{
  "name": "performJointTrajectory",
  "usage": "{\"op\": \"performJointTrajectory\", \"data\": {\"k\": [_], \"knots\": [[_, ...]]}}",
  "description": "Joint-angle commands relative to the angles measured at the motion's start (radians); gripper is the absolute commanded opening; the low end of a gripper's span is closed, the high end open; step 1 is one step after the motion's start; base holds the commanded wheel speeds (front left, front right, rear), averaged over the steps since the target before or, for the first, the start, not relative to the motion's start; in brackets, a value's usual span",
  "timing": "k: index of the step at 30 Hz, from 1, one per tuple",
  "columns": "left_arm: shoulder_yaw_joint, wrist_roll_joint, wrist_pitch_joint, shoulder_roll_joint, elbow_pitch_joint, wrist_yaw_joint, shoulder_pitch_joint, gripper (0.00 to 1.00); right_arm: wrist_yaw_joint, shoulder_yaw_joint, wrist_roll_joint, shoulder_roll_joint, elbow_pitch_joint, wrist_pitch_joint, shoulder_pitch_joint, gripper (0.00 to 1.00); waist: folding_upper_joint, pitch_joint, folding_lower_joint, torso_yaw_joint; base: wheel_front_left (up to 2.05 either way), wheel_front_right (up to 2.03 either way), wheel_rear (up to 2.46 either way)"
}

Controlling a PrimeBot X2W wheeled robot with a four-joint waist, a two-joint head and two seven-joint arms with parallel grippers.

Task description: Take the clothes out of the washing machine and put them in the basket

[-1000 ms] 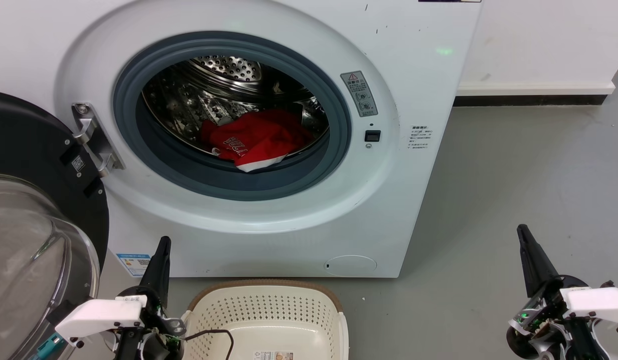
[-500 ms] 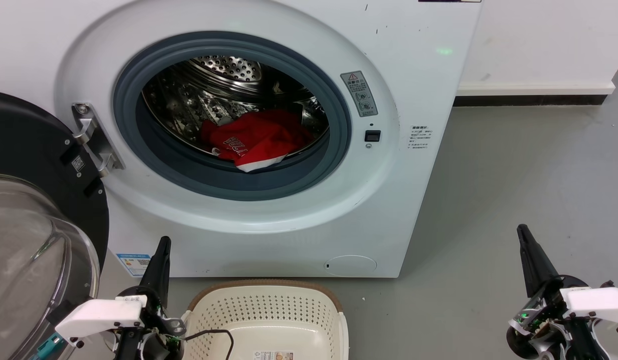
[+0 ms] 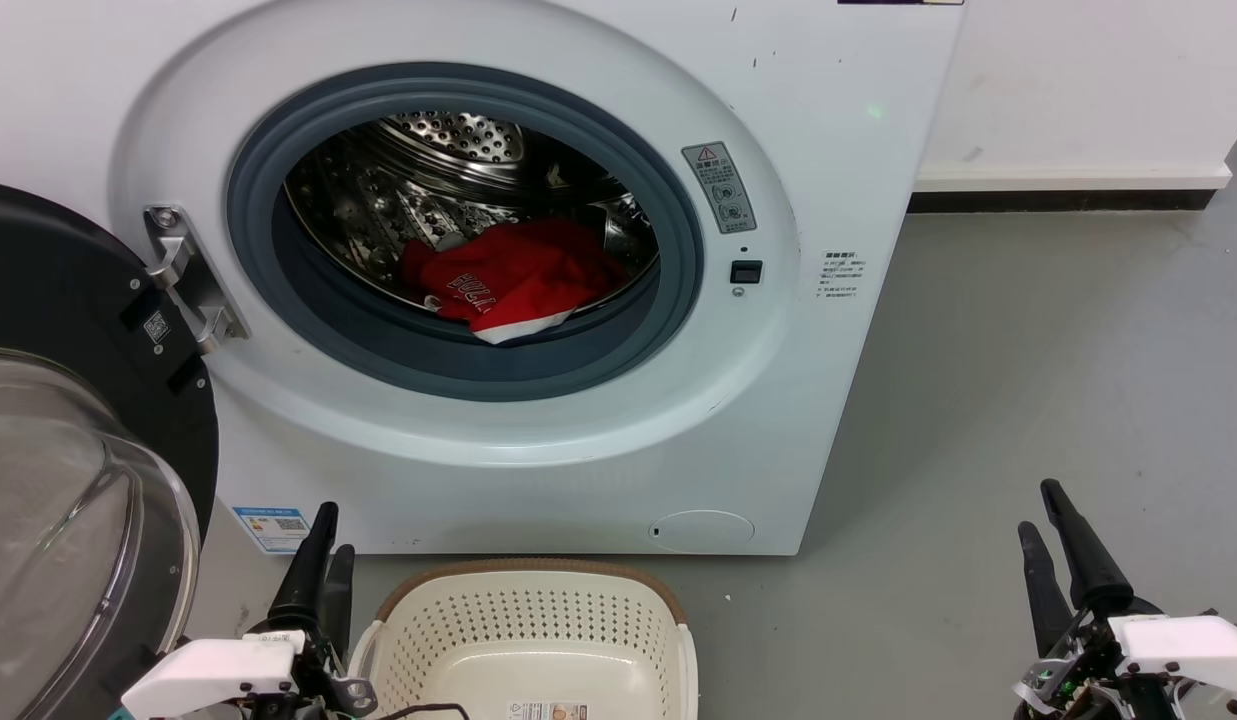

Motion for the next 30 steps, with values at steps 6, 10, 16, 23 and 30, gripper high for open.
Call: {"op": "performJointTrajectory", "data": {"k": [6, 10, 16, 23, 30], "knots": [[0.013, 0.087, -0.034, 0.002, -0.051, 0.001, -0.008, 1.0, 0.0, 0.006, -0.074, 0.0, -0.031, -0.034, -0.006, 1.0, -0.0001, 0.001, 0.0, 0.001, 0.0, 0.0, 0.0], [0.013, 0.162, -0.052, 0.002, -0.078, 0.013, -0.004, 1.0, 0.0, 0.008, -0.139, 0.0, -0.048, -0.053, 0.0, 1.0, -0.0001, 0.002, 0.0, 0.001, 0.0, 0.0, 0.0], [0.001, 0.283, -0.079, 0.003, -0.125, 0.045, 0.006, 1.0, 0.0, 0.005, -0.258, 0.0, -0.08, -0.08, 0.008, 1.0, -0.0001, 0.004, 0.0, 0.002, 0.0, 0.0, 0.0], [-0.025, 0.431, -0.108, 0.003, -0.163, 0.094, 0.019, 1.0, 0.0, 0.006, -0.401, 0.0, -0.125, -0.109, 0.018, 1.0, -0.0001, 0.006, 0.0, 0.002, 0.0, 0.0, 0.0], [-0.045, 0.566, -0.135, 0.003, -0.193, 0.13, 0.032, 1.0, 0.0, 0.019, -0.548, 0.0, -0.169, -0.136, 0.029, 1.0, -0.0001, 0.007, 0.0, 0.002, 0.0, 0.0, 0.0]]}}
